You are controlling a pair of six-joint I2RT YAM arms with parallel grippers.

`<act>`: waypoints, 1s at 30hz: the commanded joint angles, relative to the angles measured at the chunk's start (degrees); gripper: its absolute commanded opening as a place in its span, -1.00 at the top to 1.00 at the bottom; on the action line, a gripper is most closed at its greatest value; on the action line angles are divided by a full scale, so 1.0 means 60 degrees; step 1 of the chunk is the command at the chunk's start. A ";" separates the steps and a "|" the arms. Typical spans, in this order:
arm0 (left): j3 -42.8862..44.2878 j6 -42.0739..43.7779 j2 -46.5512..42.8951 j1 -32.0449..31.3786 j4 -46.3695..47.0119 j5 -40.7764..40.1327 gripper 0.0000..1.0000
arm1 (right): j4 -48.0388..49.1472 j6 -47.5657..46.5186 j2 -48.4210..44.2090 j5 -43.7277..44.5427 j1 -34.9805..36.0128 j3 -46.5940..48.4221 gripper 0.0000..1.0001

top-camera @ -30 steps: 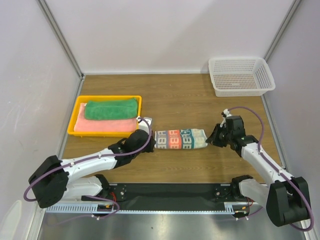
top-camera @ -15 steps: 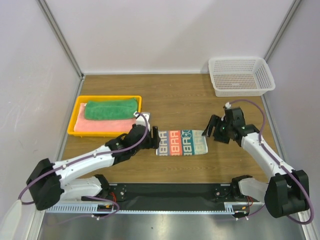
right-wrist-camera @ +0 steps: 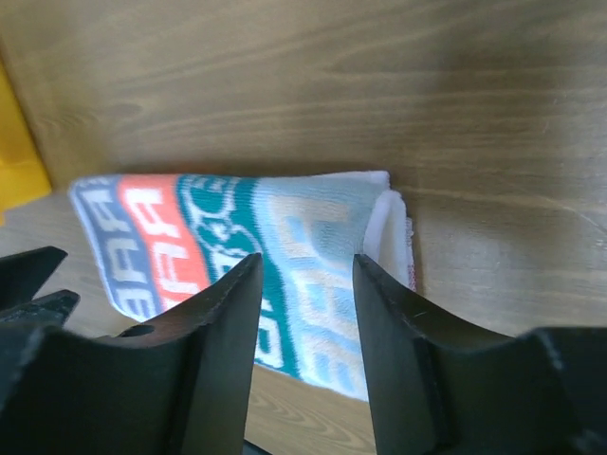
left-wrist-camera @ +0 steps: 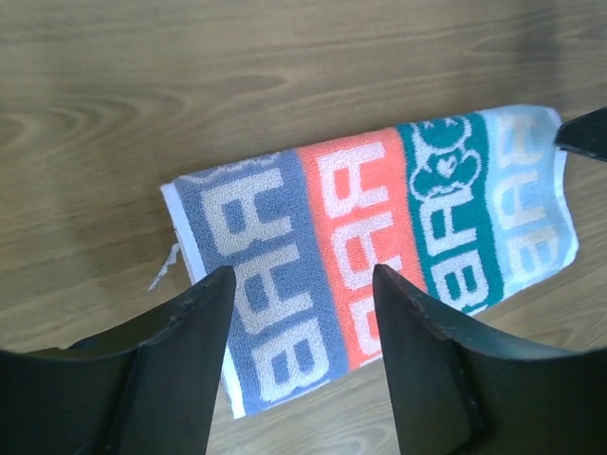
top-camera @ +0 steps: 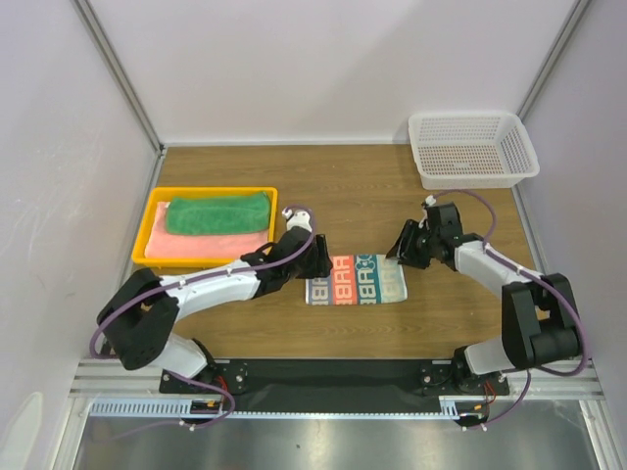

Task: Fold and stack the towels
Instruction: Fold the towel

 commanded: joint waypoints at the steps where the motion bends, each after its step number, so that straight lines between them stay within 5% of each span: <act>1: -0.0159 -0.0721 0.0455 0.0245 0.1101 0.0449 -0.24 | 0.1050 0.0062 0.0496 -0.0344 0.0053 -0.0205 0.09; 14: -0.0877 -0.0063 0.0882 0.0655 0.1936 0.0610 -0.20 | 0.0335 -0.0466 0.0206 0.0317 -0.0035 -0.0030 0.14; 18: -0.0833 0.0288 -0.0113 0.0641 0.1629 0.0523 -0.44 | -0.0192 -0.0510 -0.0585 0.0242 -0.0049 0.0336 -0.14; 24: -0.0920 0.0086 -0.1067 0.0626 0.0734 0.0200 -0.53 | -0.0897 -0.0846 -0.1319 0.1077 -0.0064 0.0425 -0.54; 30: -0.1696 -0.1055 -0.0950 0.0524 0.0922 0.0170 -0.55 | -0.0766 -0.0701 -0.1128 0.1166 -0.0108 -0.0145 -0.61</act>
